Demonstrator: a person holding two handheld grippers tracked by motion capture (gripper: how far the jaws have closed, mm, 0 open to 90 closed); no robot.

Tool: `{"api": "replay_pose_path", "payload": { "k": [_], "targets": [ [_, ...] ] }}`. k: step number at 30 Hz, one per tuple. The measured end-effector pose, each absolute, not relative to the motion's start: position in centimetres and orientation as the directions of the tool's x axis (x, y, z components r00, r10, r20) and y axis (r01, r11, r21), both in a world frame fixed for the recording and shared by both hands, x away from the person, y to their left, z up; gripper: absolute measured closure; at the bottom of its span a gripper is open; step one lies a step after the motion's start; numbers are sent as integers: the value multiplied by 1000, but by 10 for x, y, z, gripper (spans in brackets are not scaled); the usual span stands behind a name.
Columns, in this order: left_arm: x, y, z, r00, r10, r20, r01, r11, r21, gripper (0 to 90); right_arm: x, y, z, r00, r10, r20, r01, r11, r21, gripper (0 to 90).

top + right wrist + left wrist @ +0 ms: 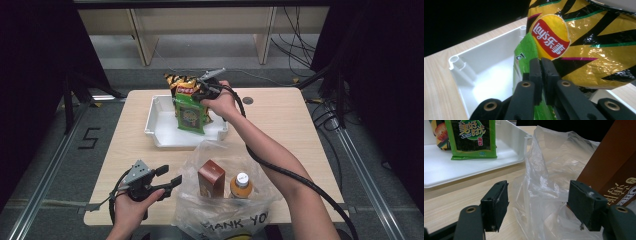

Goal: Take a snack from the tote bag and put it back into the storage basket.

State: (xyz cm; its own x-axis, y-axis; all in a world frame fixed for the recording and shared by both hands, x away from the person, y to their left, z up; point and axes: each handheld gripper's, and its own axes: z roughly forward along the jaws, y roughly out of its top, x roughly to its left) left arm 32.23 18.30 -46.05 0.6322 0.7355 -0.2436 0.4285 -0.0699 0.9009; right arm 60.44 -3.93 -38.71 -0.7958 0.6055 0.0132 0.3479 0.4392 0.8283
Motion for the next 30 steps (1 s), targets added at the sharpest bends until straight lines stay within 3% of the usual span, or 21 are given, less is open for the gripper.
{"api": "replay_pose_path", "payload": {
  "k": [6, 14, 20, 26, 30],
  "targets": [
    [322, 183, -461, 633, 735, -242, 428, -72, 901, 320, 602, -38, -386, -796, 602, -56, 310, 486, 817, 779],
    [322, 183, -460, 632, 736, -243, 427, -69, 901, 320, 592, -43, -375, -787, 612, -75, 293, 478, 828, 670],
    [322, 183, -459, 632, 736, -242, 423, -66, 904, 320, 584, -57, -373, -774, 630, -60, 300, 449, 841, 754],
    [322, 183, -460, 634, 733, -247, 423, -61, 904, 321, 578, -70, -373, -765, 644, -1, 340, 406, 849, 900],
    [322, 184, -460, 631, 736, -247, 424, -60, 904, 321, 577, -73, -378, -786, 618, 1, 333, 422, 843, 900]
  ]
}}
